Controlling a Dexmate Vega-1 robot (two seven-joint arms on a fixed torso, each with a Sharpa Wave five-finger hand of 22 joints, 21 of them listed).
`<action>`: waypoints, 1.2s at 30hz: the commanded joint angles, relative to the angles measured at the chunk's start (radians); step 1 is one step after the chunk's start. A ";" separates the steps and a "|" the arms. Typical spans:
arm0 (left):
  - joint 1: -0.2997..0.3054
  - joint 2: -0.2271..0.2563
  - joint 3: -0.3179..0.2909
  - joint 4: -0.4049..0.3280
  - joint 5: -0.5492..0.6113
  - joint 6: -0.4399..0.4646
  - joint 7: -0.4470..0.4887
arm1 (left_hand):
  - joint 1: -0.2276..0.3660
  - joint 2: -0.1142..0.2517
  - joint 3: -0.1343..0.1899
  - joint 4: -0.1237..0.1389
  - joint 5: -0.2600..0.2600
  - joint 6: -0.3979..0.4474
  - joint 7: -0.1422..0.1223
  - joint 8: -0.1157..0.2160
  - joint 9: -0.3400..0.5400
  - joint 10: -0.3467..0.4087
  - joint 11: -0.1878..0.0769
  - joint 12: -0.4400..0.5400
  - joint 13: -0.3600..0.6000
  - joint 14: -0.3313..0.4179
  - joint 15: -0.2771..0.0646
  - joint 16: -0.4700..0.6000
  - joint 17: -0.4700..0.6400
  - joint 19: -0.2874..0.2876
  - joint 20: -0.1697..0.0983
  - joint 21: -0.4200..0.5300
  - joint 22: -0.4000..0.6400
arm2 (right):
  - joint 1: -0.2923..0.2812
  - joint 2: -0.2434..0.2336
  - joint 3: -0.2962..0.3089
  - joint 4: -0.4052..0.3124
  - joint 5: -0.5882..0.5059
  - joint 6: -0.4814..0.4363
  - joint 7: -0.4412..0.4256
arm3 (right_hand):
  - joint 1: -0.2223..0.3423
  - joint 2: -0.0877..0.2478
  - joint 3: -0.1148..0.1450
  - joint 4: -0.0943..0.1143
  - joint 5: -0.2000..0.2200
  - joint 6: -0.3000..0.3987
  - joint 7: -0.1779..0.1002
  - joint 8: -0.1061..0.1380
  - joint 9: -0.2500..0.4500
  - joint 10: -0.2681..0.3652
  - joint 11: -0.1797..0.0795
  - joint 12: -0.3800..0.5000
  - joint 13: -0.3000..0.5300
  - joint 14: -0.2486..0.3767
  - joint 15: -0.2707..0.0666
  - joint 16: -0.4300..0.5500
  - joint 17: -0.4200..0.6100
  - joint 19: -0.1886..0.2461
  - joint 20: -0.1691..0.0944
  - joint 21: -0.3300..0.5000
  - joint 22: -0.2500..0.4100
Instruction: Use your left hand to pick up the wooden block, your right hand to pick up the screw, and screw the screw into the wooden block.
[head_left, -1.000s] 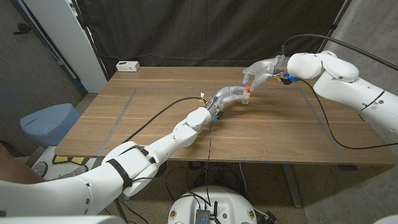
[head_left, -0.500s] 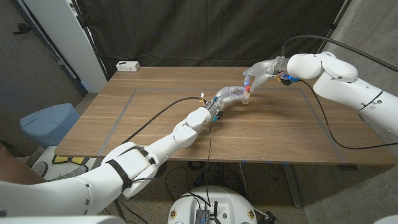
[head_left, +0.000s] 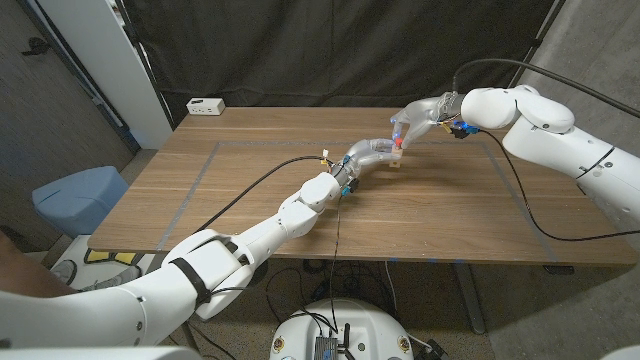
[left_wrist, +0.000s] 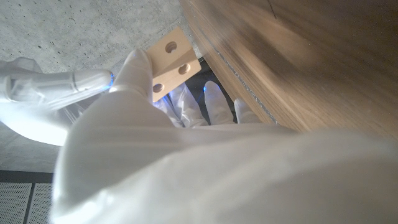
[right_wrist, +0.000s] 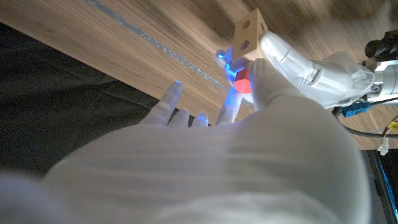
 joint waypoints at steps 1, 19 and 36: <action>0.003 0.002 0.002 -0.009 0.001 0.006 0.001 | -0.021 0.040 0.002 0.006 0.006 0.083 0.031 0.010 0.013 0.020 -0.011 0.005 0.088 0.009 -0.109 0.000 0.003 0.009 0.001 0.003 0.003 | -0.007 -0.001 0.004 0.002 0.009 0.005 -0.014 | 0.014 0.004 0.001 0.003 -0.002 0.020 0.005 0.012 0.007 0.016 0.004 0.007 0.002 0.012 -0.039 0.004 0.004 0.018 -0.004 0.002 0.002; 0.001 -0.002 0.002 -0.002 0.000 0.006 -0.001 | -0.020 0.041 0.003 0.006 0.007 0.084 0.032 0.010 0.013 0.021 -0.010 0.005 0.089 0.010 -0.108 0.000 0.003 0.010 0.001 0.003 0.003 | 0.003 0.009 -0.002 0.022 0.017 0.022 -0.018 | 0.029 0.019 -0.004 0.004 -0.001 0.063 0.016 0.046 0.021 0.031 0.003 0.007 0.001 0.024 -0.043 0.008 0.005 0.032 -0.018 -0.001 0.002; -0.007 -0.008 0.002 0.020 -0.003 0.001 -0.007 | -0.020 0.043 0.004 0.007 0.008 0.082 0.032 0.009 0.013 0.021 -0.011 0.004 0.089 0.009 -0.107 -0.001 0.004 0.012 0.001 0.004 0.003 | 0.003 0.015 -0.006 0.036 0.028 0.018 -0.024 | 0.035 0.028 -0.012 0.007 -0.001 0.088 0.026 0.071 0.033 0.050 0.003 0.009 0.001 0.039 -0.046 0.013 0.007 0.046 -0.027 -0.003 0.002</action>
